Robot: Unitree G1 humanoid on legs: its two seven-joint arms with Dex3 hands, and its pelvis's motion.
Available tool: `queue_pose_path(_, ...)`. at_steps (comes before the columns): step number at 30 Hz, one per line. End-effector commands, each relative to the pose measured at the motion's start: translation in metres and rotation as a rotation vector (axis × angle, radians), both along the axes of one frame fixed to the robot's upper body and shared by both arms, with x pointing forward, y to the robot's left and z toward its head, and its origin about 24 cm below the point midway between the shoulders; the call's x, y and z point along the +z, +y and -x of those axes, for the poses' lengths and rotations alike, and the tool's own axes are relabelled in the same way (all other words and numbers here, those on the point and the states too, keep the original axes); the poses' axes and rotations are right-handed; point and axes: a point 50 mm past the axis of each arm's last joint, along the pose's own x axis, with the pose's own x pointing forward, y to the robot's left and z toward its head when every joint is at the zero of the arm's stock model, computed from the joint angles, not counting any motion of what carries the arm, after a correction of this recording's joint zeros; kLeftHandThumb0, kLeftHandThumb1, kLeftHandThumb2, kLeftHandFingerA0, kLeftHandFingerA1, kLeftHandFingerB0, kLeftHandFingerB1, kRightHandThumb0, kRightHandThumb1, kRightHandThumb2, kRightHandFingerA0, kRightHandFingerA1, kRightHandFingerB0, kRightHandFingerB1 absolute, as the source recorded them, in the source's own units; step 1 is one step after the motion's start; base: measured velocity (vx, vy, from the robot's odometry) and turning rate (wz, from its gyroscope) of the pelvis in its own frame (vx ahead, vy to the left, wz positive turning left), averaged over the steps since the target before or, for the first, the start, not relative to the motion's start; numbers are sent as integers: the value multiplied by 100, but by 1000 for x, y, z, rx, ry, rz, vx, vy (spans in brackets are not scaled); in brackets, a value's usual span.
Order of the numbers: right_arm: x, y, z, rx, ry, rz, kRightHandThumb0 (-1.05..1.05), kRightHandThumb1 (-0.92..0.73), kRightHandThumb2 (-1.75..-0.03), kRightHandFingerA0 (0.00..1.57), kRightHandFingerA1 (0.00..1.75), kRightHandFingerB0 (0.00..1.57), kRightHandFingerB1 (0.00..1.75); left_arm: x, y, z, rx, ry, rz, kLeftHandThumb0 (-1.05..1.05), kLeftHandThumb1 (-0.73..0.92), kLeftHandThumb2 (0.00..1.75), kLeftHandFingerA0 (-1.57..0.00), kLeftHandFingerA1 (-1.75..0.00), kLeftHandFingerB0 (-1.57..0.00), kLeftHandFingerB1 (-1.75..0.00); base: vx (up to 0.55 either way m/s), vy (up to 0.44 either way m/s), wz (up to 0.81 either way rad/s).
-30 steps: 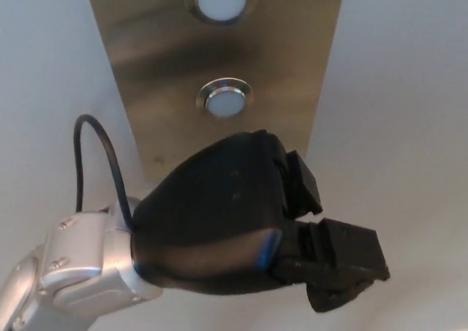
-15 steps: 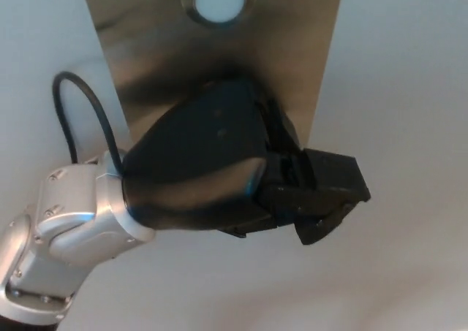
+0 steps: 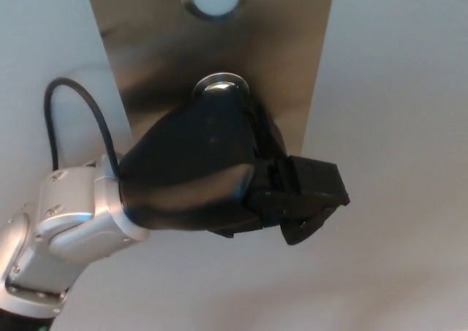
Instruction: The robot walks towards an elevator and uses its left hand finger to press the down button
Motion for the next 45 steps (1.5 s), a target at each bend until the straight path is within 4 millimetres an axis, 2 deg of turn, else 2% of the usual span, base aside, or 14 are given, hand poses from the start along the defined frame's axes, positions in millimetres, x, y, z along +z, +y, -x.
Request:
queue_pose_path(1, 3, -6, 0, 12, 7, 29, -46, -55, -57, 70, 54, 54, 37, -10, 10, -4, 65, -11, -61, -19, 48, 75, -91, -167, -92, -138, 0, 0, 0)
queue_pose_path(4, 3, -5, 2, 0, 10, 17, -46, -56, -57, 70, 56, 53, 37, -10, 12, -6, 64, -129, -110, -23, 49, 73, -93, -165, -95, -127, 0, 0, 0)
queue_pose_path(5, 3, -5, 3, -3, 6, 15, -45, -55, -57, 70, 56, 54, 38, -10, 12, -7, 60, -153, -112, -13, 42, 95, -93, -170, -89, -151, 0, 0, 0)
queue_pose_path(7, 3, -5, 3, -5, 0, 13, -45, -55, -57, 70, 56, 54, 38, -9, 13, -10, 55, -173, -107, -13, 42, 95, -93, -170, -89, -151, 0, 0, 0)
queue_pose_path(8, 4, -6, 3, -7, -2, 14, -44, -54, -57, 71, 56, 55, 38, -6, 14, -13, 60, -175, -91, -7, 41, 125, -92, -174, -86, -164, 0, 0, 0)
queue_pose_path(10, 5, -7, 4, -18, -8, 10, -48, -43, -80, 67, 66, 48, 52, 1, 17, -21, 69, -199, -63, -6, 38, 123, -92, -175, -85, -166, 0, 0, 0)
queue_pose_path(15, 5, -6, 4, -22, -13, 8, -51, -45, -80, 66, 65, 49, 52, 11, 19, -25, 78, -227, -59, -8, 34, 123, -92, -175, -84, -164, 0, 0, 0)
queue_pose_path(16, 4, -6, 4, -19, -13, 10, -45, -54, -57, 72, 57, 55, 38, 13, 19, -26, 79, -225, -54, -7, 33, 124, -93, -175, -84, -166, 0, 0, 0)
queue_pose_path(20, 4, -5, 4, -16, -14, 11, -45, -54, -57, 72, 57, 55, 38, 15, 19, -26, 80, -223, -49, -7, 33, 124, -93, -175, -84, -166, 0, 0, 0)
queue_pose_path(21, 4, -5, 5, -10, -12, 16, -52, -45, -80, 68, 64, 49, 51, 16, 19, -26, 81, -222, -37, -6, 33, 129, -94, -175, -84, -168, 0, 0, 0)
queue_pose_path(26, 4, -4, 8, -4, -1, 21, -47, -55, -57, 69, 56, 54, 37, 18, 20, -26, 81, -214, -16, -7, 33, 131, -95, -175, -84, -169, 0, 0, 0)
queue_pose_path(36, 3, -5, 12, -37, 22, 5, -47, -56, -58, 67, 54, 53, 37, 16, 20, -26, 109, -96, 68, -7, 32, 125, -93, -175, -82, -175, 0, 0, 0)
queue_pose_path(43, 5, -5, 13, -25, 13, 9, -49, -54, -57, 72, 55, 55, 38, 1, 21, -4, 94, 33, 99, -3, 37, 125, -90, -175, -78, -175, 0, 0, 0)
queue_pose_path(45, 4, -2, 13, -26, -1, -7, -45, -53, -57, 72, 56, 55, 40, -29, 20, 57, 22, 188, 132, -11, 48, 95, -84, -175, -70, -175, 0, 0, 0)
